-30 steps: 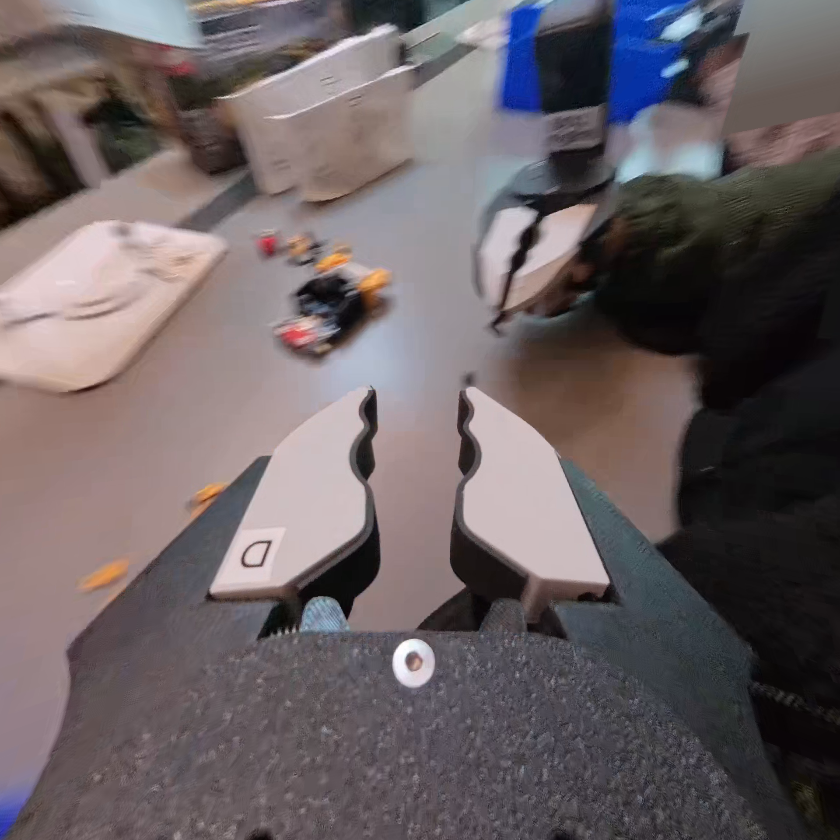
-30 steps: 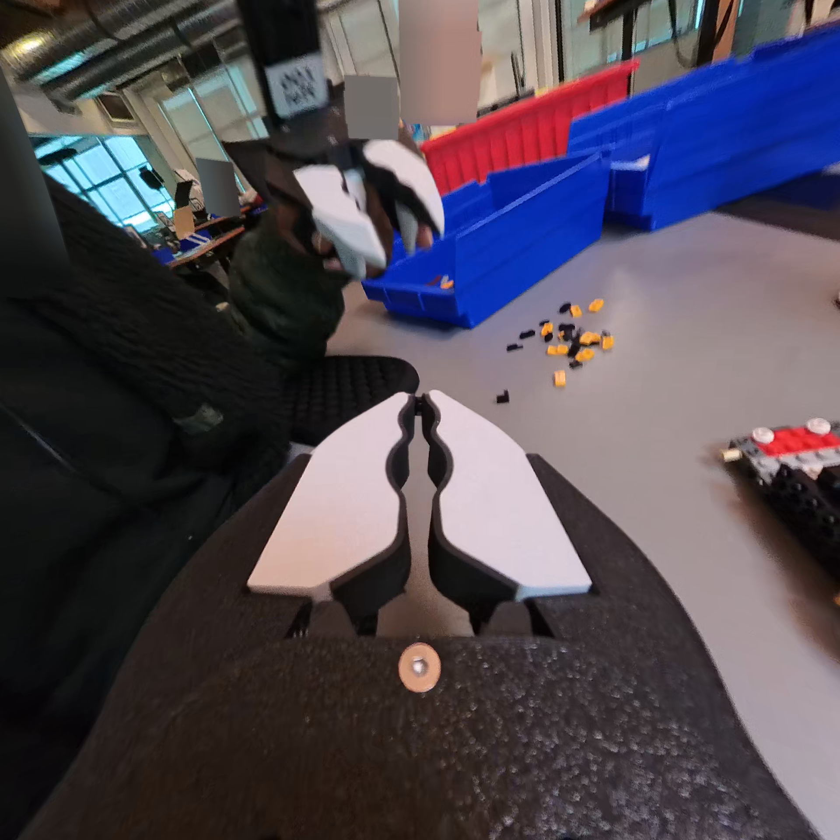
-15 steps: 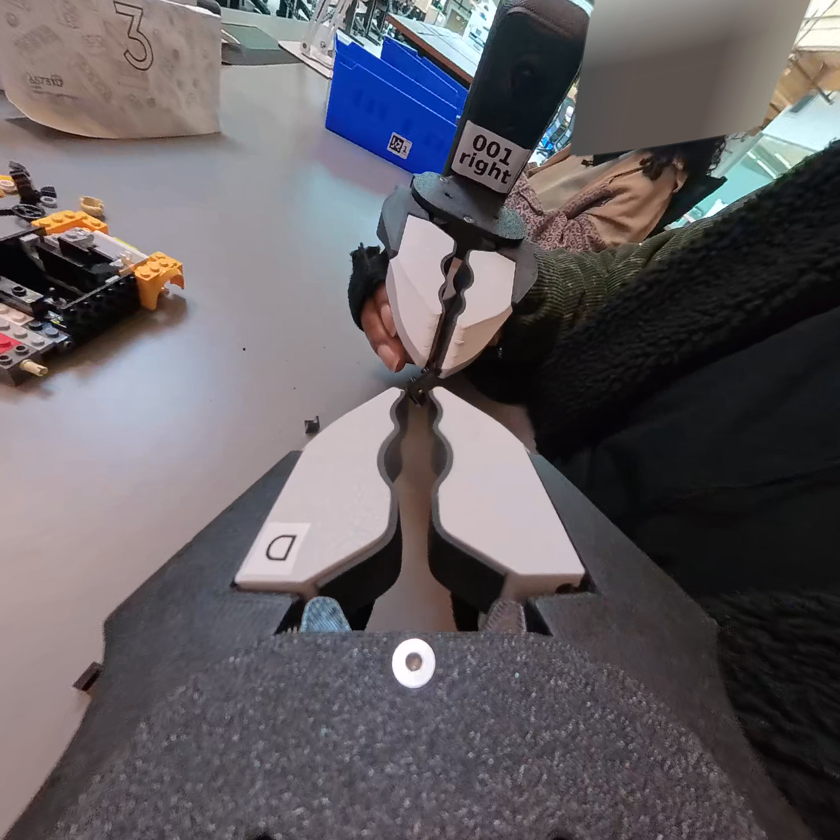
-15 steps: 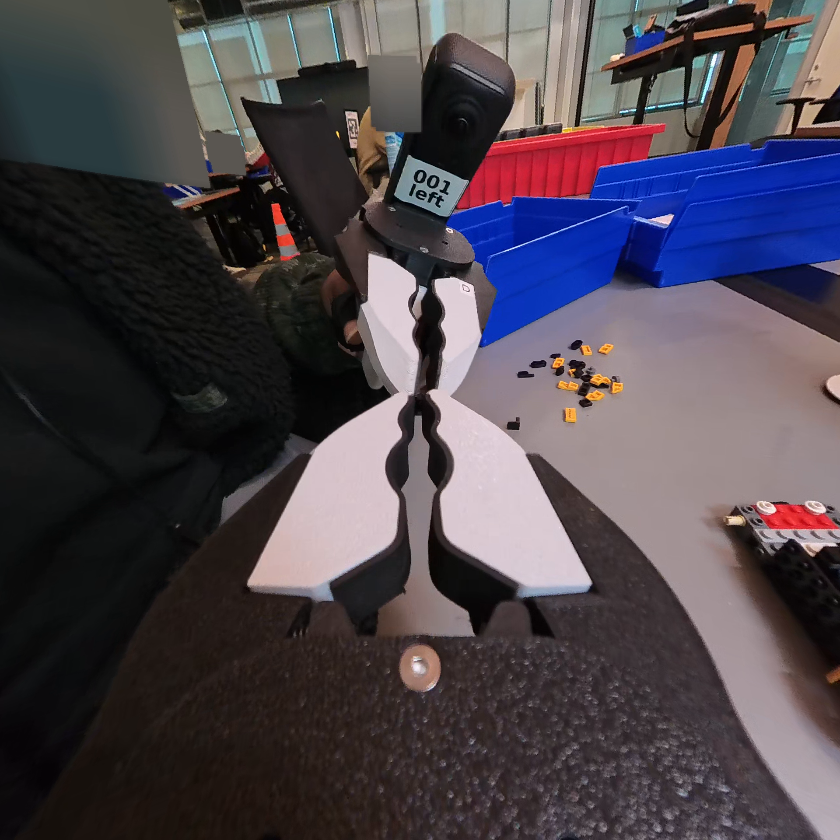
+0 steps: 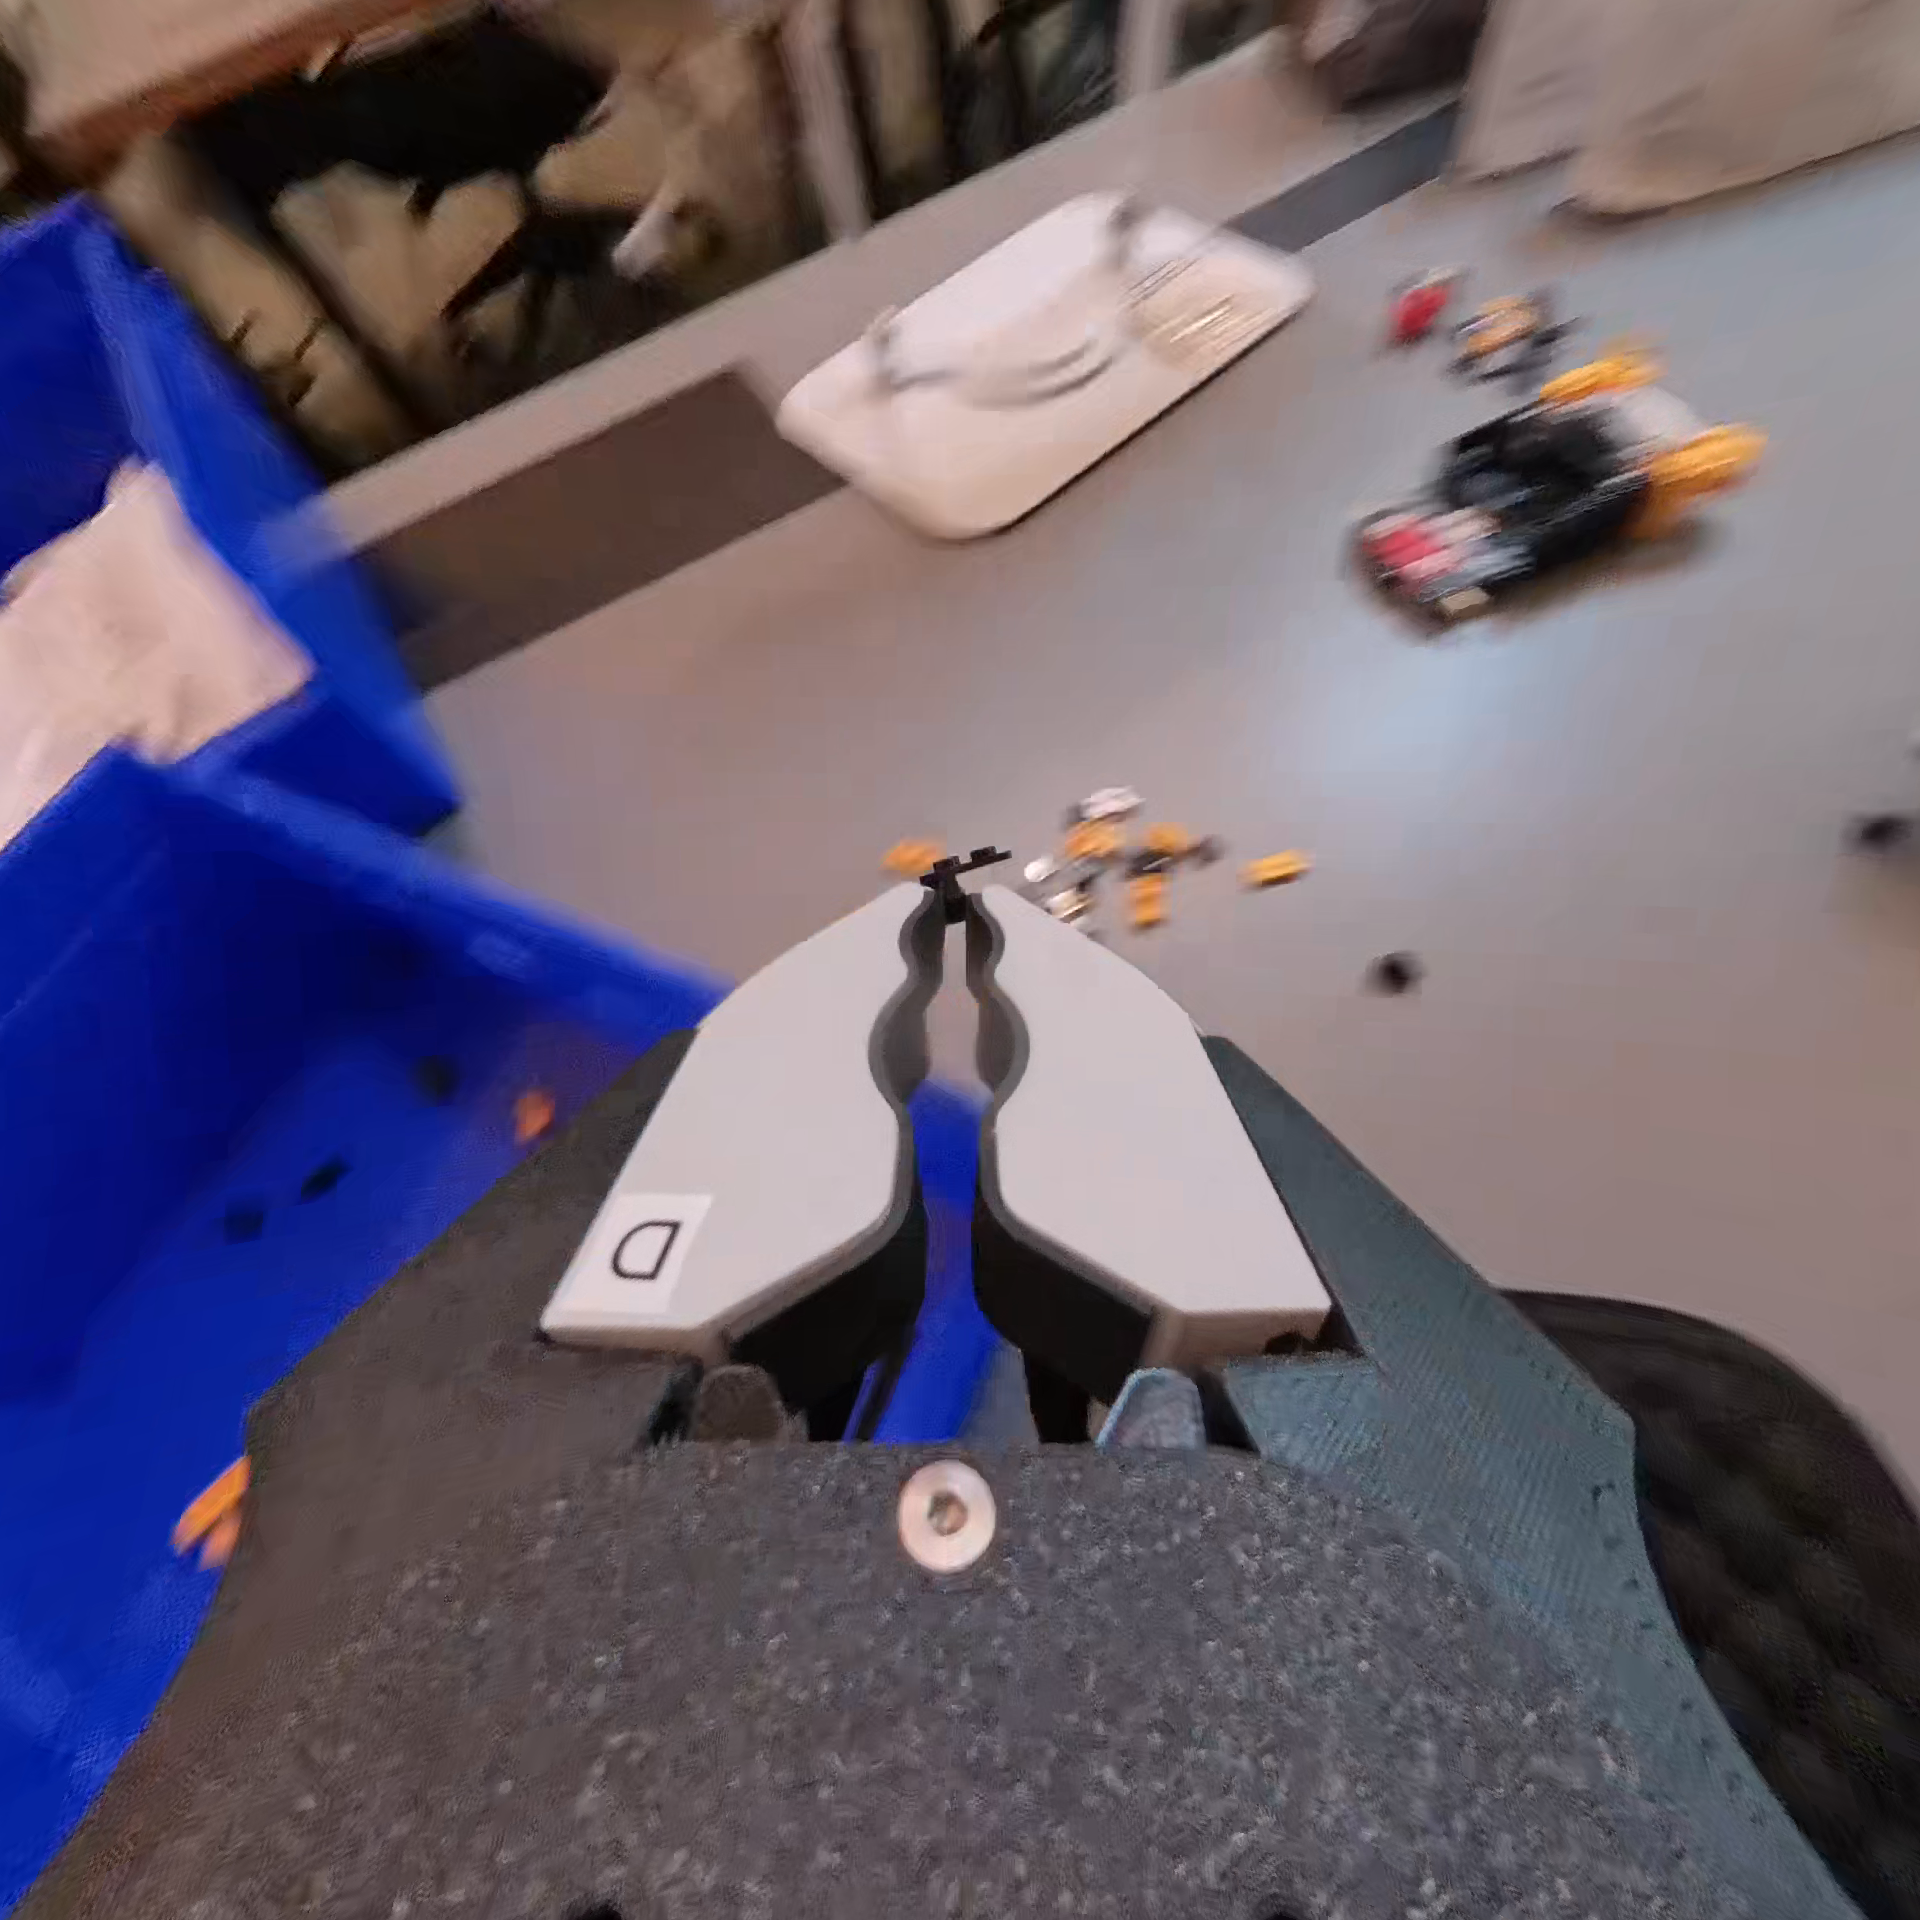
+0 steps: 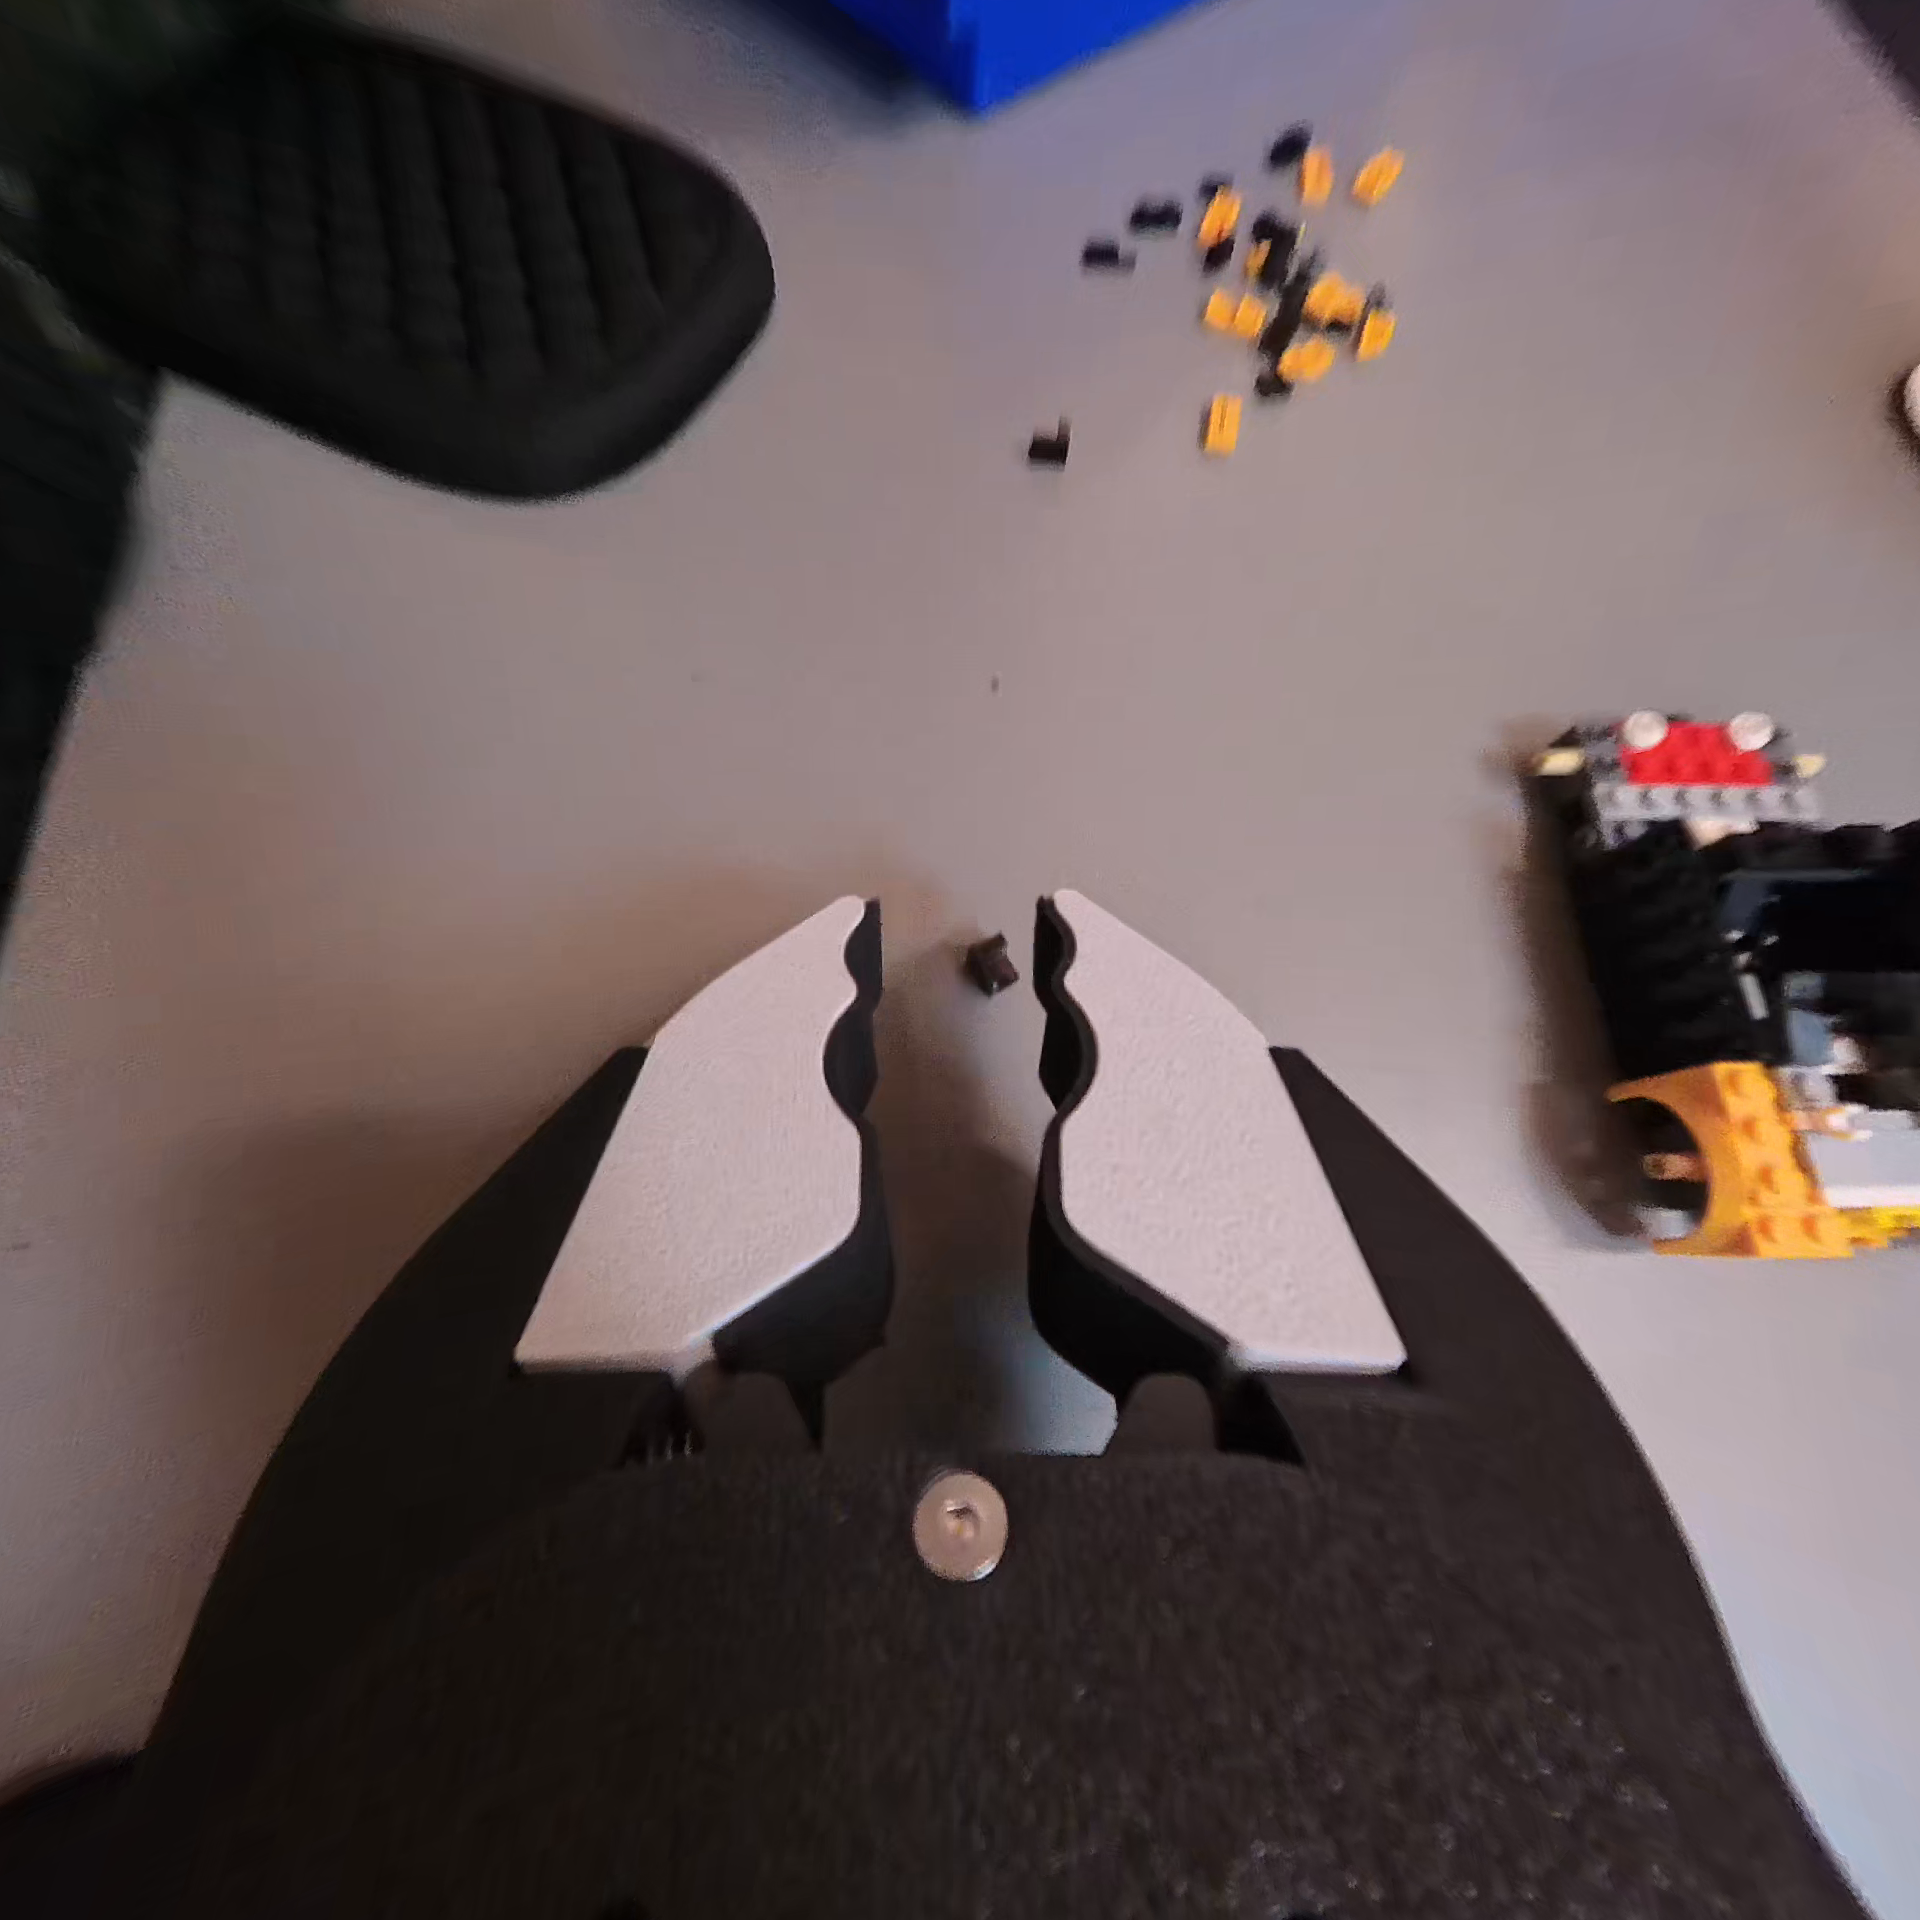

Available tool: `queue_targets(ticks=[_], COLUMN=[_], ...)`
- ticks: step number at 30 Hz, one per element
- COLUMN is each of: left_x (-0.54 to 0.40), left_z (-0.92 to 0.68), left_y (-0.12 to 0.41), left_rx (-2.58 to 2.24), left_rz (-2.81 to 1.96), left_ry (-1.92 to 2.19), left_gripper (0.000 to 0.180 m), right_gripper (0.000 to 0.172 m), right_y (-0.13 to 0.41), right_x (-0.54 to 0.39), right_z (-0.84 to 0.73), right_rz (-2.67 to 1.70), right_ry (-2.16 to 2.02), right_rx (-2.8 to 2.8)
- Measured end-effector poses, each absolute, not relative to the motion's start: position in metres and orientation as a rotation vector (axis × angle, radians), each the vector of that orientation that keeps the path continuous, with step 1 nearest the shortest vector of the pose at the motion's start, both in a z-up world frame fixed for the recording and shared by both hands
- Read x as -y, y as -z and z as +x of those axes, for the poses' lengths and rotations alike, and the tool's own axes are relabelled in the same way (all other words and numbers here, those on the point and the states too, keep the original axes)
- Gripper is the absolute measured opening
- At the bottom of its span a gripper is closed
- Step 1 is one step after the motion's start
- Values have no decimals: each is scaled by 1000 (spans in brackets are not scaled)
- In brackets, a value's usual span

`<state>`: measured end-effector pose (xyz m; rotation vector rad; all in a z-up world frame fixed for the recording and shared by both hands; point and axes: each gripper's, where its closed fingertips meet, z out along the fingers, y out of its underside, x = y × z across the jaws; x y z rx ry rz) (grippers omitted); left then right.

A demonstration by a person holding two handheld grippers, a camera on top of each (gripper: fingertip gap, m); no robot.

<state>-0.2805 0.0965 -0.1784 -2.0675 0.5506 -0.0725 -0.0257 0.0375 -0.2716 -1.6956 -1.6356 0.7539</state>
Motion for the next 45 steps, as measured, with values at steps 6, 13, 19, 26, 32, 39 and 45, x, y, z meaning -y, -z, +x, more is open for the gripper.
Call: queue_targets(ticks=[6,13,19,26,32,39,45], left_x=[-94,-90,-22,-2,2,-73,-84], left_z=[-377,-336,-135,-61,-65,-181,-348], left_y=[219,186,146,169,170,141,183], left_rx=[-230,-425,-867,-889,-874,-673,-265], left_rz=[-2279,-2104,-1711,-1747,-1749,-1714,-2168], left_ry=[-26,25,1070,1609,1652,331,-280], left_gripper=[16,47,23,25,9,8,8], right_gripper=[20,6,6,6,7,15,15], right_y=[296,289,197,166,173,181,200], right_x=[-45,-43,-29,-6,1,-34,-68], right_z=[-23,-34,-67,-73,-77,-66,-52], right_rz=[-1800,-1679,-1183,-980,-957,-1140,-1317], right_ry=[-624,-564,-490,-340,-376,-477,-476], right_rx=[1690,1700,1448,1413,1453,1304,1217])
